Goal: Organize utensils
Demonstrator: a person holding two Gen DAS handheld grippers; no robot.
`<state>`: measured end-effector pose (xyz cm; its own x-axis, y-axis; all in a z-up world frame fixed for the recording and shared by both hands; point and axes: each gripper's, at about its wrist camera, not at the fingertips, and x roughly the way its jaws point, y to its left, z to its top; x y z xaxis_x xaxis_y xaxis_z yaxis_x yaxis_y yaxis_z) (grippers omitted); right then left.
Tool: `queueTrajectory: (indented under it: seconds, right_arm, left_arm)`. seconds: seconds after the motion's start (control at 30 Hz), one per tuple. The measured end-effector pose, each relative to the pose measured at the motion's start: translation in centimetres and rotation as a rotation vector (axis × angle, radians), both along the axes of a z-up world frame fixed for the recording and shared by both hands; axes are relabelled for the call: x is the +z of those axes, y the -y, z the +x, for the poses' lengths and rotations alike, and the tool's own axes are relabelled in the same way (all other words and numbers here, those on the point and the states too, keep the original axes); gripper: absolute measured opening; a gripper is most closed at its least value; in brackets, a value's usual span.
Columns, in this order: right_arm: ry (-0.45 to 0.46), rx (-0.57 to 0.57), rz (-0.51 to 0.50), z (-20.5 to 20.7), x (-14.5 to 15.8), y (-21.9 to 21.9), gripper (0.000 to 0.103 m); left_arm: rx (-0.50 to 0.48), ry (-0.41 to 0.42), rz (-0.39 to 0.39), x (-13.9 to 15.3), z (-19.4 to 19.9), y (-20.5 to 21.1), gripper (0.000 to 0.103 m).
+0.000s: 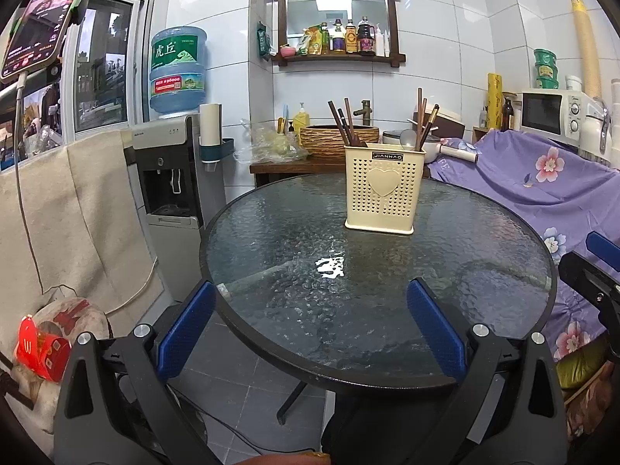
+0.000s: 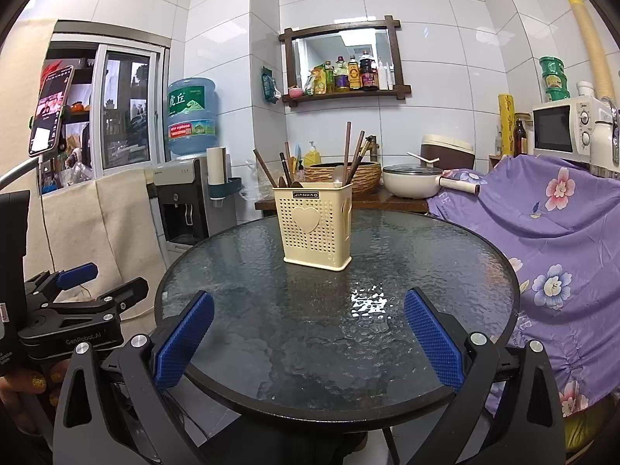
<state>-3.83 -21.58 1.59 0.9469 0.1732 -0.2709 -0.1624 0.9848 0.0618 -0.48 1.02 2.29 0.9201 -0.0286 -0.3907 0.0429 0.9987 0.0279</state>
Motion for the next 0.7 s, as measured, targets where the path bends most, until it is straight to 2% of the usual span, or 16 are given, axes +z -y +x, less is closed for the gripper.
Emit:
queueTrajectory:
  seconds: [0.7]
  right_arm:
    - [-0.008,0.008,-0.006,-0.13,0.17,-0.43,0.097]
  left_arm:
    - [0.004,-0.004,0.013,-0.13,-0.03,0.32,0.097]
